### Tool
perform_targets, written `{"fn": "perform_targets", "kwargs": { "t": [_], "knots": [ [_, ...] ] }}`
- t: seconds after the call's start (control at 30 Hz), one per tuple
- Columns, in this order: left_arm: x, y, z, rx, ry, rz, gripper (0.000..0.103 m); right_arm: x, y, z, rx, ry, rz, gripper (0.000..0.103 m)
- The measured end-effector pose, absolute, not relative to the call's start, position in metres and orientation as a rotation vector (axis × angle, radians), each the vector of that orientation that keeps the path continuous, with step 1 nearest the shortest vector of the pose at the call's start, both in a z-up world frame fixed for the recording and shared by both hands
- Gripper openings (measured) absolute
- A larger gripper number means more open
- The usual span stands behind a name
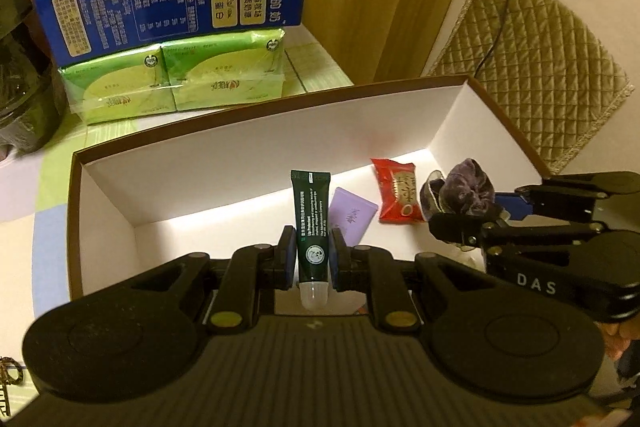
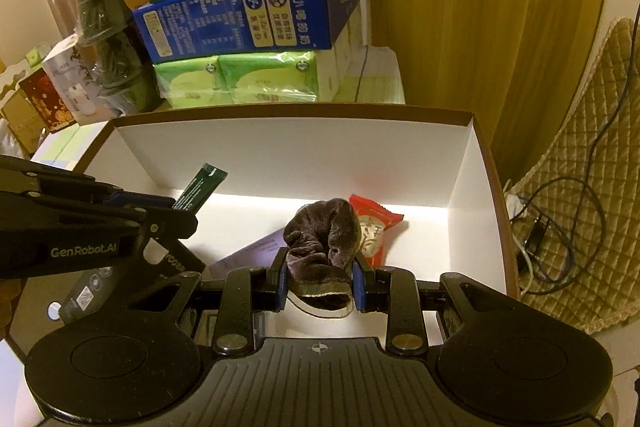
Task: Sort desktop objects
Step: 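Open both tools to drop the scrunchie and green tube into the box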
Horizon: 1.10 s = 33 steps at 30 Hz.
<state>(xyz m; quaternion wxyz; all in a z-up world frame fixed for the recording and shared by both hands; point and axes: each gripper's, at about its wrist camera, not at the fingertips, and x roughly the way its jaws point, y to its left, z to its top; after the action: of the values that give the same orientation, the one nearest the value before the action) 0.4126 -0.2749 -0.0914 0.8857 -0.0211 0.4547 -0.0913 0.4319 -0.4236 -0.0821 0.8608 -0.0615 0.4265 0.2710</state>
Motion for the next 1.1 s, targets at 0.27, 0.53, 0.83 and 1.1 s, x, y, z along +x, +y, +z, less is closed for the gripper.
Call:
{"fn": "perform_targets", "kwargs": {
  "t": [0.27,0.53,0.83,1.1],
  "knots": [
    [0.425,-0.271,-0.101,-0.051,0.968,-0.171,0.014,0.440,-0.422,-0.089,-0.119,0.912,0.566,0.028],
    [0.423,-0.263,-0.096,-0.059,0.960,-0.165,0.020,0.441,-0.419,-0.090,-0.119,0.918,0.575,0.028],
    [0.414,-0.254,-0.083,-0.068,0.934,-0.150,0.034,0.434,-0.416,-0.081,-0.114,0.822,0.570,0.074],
    [0.393,-0.243,-0.062,-0.070,0.874,-0.131,0.059,0.420,-0.417,-0.074,-0.116,0.807,0.580,0.088]
  ]
}}
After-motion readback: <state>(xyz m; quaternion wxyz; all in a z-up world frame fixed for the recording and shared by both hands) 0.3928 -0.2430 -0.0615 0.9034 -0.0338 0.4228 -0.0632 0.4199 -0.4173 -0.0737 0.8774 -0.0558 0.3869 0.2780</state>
